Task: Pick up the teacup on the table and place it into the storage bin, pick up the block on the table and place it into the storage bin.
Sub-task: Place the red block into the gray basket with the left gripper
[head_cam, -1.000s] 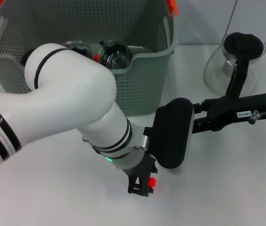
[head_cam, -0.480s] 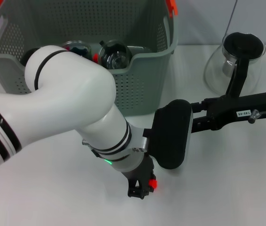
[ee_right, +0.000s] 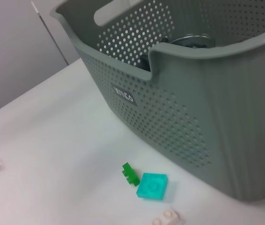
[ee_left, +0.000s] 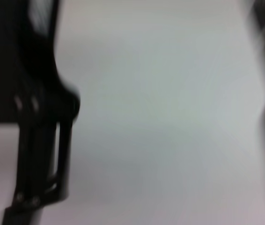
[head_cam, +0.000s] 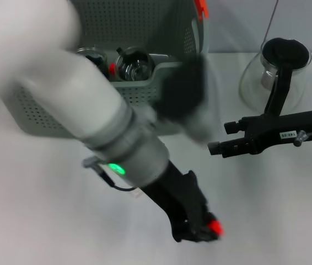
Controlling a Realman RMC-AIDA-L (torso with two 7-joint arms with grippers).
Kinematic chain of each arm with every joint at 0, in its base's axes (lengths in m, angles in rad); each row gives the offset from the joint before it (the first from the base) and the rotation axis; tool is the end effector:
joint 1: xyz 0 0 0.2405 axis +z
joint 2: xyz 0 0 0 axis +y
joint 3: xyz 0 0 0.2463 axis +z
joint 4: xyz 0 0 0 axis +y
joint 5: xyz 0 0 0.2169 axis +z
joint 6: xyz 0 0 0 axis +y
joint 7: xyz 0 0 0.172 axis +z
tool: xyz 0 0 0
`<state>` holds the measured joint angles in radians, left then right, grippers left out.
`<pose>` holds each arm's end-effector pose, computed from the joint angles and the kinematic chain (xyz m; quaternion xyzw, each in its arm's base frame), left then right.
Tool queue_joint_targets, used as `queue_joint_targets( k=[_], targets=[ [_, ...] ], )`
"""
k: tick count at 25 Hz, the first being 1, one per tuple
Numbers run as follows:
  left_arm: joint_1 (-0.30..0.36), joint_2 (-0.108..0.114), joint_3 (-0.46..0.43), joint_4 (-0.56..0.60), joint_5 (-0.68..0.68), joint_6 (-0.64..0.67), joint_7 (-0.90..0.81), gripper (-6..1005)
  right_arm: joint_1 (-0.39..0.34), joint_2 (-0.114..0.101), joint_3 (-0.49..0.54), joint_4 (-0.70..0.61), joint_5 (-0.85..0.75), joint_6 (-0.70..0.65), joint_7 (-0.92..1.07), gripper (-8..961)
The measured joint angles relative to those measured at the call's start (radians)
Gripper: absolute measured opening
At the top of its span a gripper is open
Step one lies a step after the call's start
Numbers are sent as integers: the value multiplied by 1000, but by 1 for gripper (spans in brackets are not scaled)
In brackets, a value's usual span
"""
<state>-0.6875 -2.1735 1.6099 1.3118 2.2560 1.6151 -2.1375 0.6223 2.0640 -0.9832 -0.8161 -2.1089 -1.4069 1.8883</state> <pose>-0.0893 0.2922 -0.1042 0.9920 0.0327 -0.1009 0.0688 0.2157 0.3759 -0.0343 -0.9414 0.3058 0.1052 0.0959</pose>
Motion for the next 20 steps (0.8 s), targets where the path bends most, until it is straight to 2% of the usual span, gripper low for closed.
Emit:
queue_joint_targets(
  k=[1,4,7,8,10,12,13,15,20],
  targets=[
    [2,2,-67,7,-61,64,7,191,-1,-1,0,0,0,0,0,927],
    [-7,7,-376,11,-270,297,18,191,-3,-1,0,1,0,-1,0,927],
    [-21,27,-589,19,-299,347,17,192,-2,-1,0,6,-1,-2,0,927],
    [-26,51,-637,15,-296,323,19,192,-1,-1,0,7,-2,-3,0,927],
    [-29,90,-672,3,-290,247,19,196,2,0,0,7,-4,-5,0,928],
    [-32,133,-683,-18,-272,97,20,204,5,0,0,8,-4,-9,2,928],
    [-32,143,-684,-27,-261,30,21,207,7,1,-2,8,-4,-10,4,928],
    [-39,156,-687,-51,-235,-103,33,215,10,2,-5,8,-5,-11,7,928],
    [-83,160,-687,-138,-109,-377,4,234,23,9,-10,9,-5,-18,7,927]
  ],
)
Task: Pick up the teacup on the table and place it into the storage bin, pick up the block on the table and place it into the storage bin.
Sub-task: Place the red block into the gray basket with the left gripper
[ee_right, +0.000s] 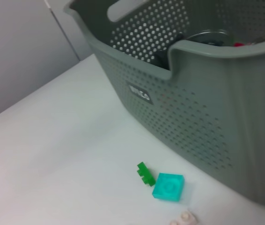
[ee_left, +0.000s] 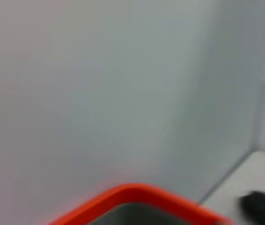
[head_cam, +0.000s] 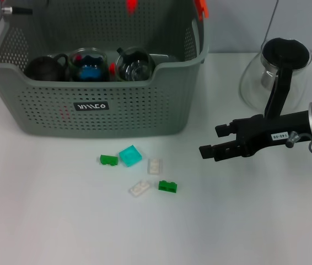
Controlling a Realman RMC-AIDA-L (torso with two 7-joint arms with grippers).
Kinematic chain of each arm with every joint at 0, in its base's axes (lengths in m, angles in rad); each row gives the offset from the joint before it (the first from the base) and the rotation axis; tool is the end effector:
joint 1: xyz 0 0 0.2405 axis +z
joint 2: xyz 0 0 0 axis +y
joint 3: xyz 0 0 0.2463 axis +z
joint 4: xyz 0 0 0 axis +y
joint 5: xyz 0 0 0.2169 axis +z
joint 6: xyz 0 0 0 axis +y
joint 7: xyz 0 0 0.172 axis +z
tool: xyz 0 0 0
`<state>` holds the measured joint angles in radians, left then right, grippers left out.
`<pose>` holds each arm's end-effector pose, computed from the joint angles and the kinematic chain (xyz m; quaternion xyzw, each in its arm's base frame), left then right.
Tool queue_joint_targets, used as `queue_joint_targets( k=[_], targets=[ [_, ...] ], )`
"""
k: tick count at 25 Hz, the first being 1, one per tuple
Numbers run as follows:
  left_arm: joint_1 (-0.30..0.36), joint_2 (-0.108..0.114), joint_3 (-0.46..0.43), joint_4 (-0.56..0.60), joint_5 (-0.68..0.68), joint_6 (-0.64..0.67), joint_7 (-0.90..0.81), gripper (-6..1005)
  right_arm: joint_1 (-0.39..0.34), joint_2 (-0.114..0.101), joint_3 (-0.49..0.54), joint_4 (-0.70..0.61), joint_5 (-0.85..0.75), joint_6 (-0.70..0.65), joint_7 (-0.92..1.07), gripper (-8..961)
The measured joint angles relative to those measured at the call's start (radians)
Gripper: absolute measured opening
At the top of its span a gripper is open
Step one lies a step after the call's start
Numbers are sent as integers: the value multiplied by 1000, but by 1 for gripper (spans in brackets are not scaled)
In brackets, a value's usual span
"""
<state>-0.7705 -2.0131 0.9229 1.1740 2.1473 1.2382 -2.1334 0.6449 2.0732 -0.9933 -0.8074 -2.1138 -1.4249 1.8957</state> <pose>-0.1100 0.4632 0.0754 -0.9161 -0.2171 -0.1651 0.2938 0.2059 0.3739 -0.0417 -0.9454 0.2998 0.1030 0.0763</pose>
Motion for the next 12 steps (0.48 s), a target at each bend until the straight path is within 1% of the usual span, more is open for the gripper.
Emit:
queue_joint_targets(
  k=[3,6,9,12],
  targets=[
    [-33,0,-1,-69,77,-83,-19,246,2,3,-1,0,0,-7,-3,927],
    [-33,-7,-3,-76,99,-107,-20,385,2,5,-2,1,0,-8,-6,928],
    [2,-20,-5,-18,69,-95,-20,511,0,5,-3,1,0,-10,-12,928],
    [74,-40,-6,84,-26,13,-2,612,4,5,-20,1,0,-16,-22,928]
  ],
)
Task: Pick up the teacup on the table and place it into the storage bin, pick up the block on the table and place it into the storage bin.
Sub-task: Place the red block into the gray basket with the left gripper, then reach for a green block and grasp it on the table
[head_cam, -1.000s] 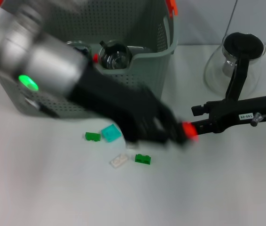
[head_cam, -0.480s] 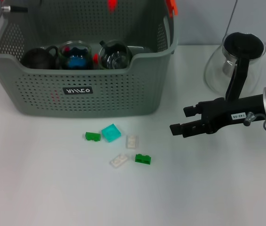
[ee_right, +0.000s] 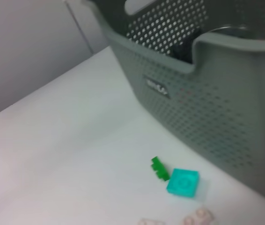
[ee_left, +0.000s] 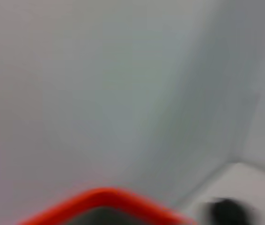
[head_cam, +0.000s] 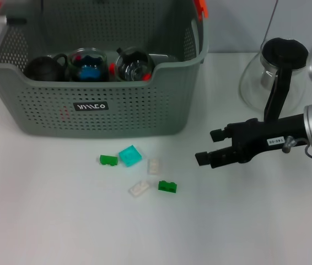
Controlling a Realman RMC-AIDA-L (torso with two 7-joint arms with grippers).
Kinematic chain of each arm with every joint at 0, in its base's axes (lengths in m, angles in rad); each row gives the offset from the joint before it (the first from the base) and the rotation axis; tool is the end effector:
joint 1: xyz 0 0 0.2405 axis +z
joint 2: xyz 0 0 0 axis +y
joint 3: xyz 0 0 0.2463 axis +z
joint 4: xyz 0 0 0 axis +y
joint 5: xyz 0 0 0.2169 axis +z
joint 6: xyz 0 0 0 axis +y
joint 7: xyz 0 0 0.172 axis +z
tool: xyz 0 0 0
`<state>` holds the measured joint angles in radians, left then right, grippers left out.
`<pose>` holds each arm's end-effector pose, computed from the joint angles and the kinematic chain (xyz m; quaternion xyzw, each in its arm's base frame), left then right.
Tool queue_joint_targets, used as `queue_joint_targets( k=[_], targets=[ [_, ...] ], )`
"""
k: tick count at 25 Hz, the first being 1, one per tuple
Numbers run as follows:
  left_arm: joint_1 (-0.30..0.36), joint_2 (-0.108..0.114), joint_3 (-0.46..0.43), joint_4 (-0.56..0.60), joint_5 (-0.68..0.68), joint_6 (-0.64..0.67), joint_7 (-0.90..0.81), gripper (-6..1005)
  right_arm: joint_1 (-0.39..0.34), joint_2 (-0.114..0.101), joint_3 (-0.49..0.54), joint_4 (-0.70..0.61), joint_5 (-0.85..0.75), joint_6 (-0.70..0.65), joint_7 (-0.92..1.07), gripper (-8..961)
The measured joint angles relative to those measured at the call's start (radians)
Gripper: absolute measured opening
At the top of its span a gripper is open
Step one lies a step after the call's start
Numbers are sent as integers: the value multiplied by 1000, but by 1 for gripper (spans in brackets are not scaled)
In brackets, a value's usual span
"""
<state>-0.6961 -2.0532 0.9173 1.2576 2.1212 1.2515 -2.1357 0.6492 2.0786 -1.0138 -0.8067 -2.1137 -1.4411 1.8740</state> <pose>-0.1181 0.4484 0.0766 -0.9092 -0.2251 -0.1837 0.2981 0.2018 0.3691 -0.0474 -0.9522 0.2831 0.0970 0.0611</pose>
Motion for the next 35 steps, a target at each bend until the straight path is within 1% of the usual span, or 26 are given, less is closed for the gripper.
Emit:
queue_joint_targets(
  k=[2,5,7,9,11,12,13,17,20,24,27,28,31,35],
  targets=[
    [70,-20,-1,78,-114,162,73,679,6,1,-24,0,0,0,-9,928],
    [178,-65,3,152,-235,443,227,813,14,4,-62,0,-1,6,-21,927],
    [234,-93,12,191,-245,579,300,902,20,5,-79,0,-1,8,-24,927],
    [286,-106,30,209,-216,657,358,904,27,5,-95,0,-1,10,-28,927],
    [325,-109,46,195,-183,684,403,906,34,6,-117,0,-2,15,-35,927],
    [325,-109,46,195,-183,684,403,907,38,8,-133,0,-2,20,-38,927],
    [353,-110,47,132,-144,692,457,908,41,11,-151,3,-3,36,-39,927],
    [355,-110,30,40,-92,680,496,912,73,19,-256,48,-3,125,-36,928],
    [353,-111,26,-4,-47,648,510,913,114,21,-335,113,-3,202,-31,928],
    [356,-114,27,-17,-36,635,510,913,146,27,-410,161,-1,270,-30,927],
    [350,-115,27,-33,-36,631,508,913,153,30,-456,170,4,311,-29,927],
    [348,-115,27,-39,-37,629,507,913,155,31,-485,170,6,336,-27,927],
    [346,-116,26,-45,-40,625,507,913,158,31,-509,171,6,356,-20,927],
    [343,-116,26,-49,-47,619,507,913,166,32,-550,172,7,386,16,869]
  ],
)
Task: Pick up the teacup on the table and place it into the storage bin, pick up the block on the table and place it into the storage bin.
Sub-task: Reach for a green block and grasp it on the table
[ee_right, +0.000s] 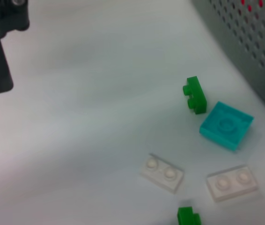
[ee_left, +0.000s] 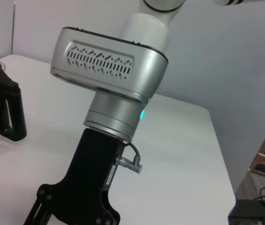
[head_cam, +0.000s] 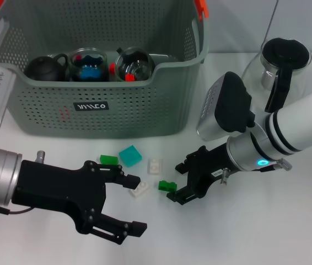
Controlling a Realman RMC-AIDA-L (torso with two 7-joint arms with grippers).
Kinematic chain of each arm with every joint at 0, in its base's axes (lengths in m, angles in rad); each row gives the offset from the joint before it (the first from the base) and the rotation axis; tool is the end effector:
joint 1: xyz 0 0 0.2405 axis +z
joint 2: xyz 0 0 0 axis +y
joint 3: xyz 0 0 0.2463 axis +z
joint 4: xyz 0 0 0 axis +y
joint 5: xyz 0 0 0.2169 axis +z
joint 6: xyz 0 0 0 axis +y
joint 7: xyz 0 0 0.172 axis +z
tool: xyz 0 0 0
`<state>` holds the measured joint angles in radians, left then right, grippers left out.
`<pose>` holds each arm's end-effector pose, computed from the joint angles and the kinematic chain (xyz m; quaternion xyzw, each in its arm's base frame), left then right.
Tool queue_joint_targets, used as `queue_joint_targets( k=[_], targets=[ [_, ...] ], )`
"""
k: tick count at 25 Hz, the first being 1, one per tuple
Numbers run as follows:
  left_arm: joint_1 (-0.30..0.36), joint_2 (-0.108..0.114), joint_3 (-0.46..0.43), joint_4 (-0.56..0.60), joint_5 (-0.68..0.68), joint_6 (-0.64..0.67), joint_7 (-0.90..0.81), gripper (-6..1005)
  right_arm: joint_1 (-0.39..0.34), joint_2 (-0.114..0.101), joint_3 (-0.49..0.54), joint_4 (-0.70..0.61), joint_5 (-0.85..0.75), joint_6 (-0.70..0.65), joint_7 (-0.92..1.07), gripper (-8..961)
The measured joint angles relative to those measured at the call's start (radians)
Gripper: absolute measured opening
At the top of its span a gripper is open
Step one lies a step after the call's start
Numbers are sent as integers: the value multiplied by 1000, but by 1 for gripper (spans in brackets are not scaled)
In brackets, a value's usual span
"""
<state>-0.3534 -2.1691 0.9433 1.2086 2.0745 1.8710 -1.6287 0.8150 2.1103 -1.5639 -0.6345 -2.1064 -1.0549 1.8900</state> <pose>-0.2071 0.2762 -0.0077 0.9786 0.1441 0.1469 0.0023 0.1835 0.3671 -0.1438 -0.9855 0.1396 -0.0774 0.0574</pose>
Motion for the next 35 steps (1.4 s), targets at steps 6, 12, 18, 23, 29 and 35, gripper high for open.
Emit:
queue_joint_targets(
  k=[6,12,18,23,29,35],
  targets=[
    [-8,1,0,-20,0,-16,3,912,9,1,-31,1,2,20,23,774],
    [-21,5,-1,-43,0,-20,5,912,24,4,-71,0,49,36,24,766],
    [-23,6,-2,-43,0,-27,6,912,33,4,-138,0,67,84,24,699],
    [-23,6,-1,-43,1,-32,6,912,37,2,-150,-1,79,85,24,594],
    [-25,8,-11,-43,2,-33,7,912,38,2,-157,-1,79,87,24,541],
    [-25,8,-13,-43,3,-34,7,912,38,2,-160,-1,75,88,24,529]
  ],
)
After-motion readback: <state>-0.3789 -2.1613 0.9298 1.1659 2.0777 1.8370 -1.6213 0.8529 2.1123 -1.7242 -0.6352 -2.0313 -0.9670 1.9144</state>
